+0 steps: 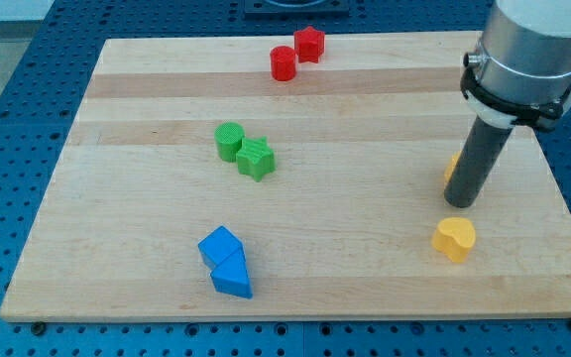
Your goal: Push the yellow heart towards the yellow hexagon
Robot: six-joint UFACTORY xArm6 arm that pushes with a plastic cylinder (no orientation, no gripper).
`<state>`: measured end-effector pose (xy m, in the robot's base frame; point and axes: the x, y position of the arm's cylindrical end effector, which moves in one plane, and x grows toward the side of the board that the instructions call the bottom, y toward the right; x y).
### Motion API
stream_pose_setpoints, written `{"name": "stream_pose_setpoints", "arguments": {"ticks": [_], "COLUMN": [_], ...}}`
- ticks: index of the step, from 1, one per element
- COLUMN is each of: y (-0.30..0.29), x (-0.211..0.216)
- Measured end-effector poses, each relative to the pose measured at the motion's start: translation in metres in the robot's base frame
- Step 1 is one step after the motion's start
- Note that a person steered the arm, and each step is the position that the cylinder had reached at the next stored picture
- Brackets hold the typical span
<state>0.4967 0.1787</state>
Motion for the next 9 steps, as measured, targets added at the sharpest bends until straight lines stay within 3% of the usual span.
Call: {"name": "stream_pose_setpoints", "arguments": {"ticks": [3, 5, 7, 9], "y": [-0.031, -0.026, 0.057, 0.032], "x": [0.064, 0.049, 0.049, 0.122]}}
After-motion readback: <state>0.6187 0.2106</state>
